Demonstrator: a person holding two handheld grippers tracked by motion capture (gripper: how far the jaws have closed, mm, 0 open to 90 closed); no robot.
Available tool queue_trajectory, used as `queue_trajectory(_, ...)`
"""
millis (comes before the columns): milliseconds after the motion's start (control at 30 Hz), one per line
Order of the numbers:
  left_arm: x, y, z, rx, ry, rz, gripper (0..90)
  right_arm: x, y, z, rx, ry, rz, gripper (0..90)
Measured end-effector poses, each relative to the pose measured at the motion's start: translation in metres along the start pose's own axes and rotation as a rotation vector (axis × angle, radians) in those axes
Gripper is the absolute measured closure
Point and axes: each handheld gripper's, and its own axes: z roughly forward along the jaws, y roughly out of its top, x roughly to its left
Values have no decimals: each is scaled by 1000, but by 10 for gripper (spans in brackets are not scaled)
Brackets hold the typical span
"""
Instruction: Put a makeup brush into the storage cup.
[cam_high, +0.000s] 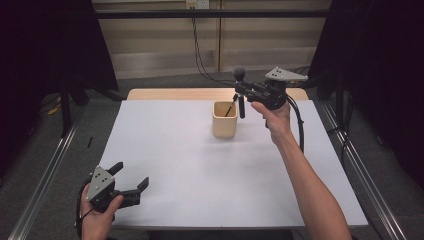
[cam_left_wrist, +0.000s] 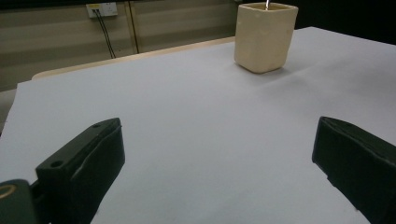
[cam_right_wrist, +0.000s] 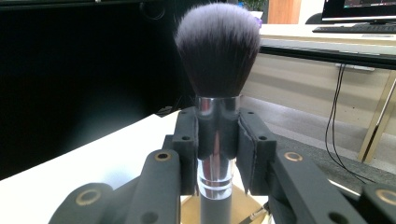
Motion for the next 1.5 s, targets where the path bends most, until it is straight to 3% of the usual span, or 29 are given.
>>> queue_trajectory(533, 0, 0, 1, 0, -1, -8, 26, -5, 7, 21, 10, -31, 7, 714)
queue_trajectory(733, 1, 0, 1, 3, 2, 10, 26, -6, 7, 33, 22, -35, 0, 714)
queue_trajectory(1500, 1, 0, 0, 2, -4, 17, 24, -5, -11, 54, 17, -37, 2, 713)
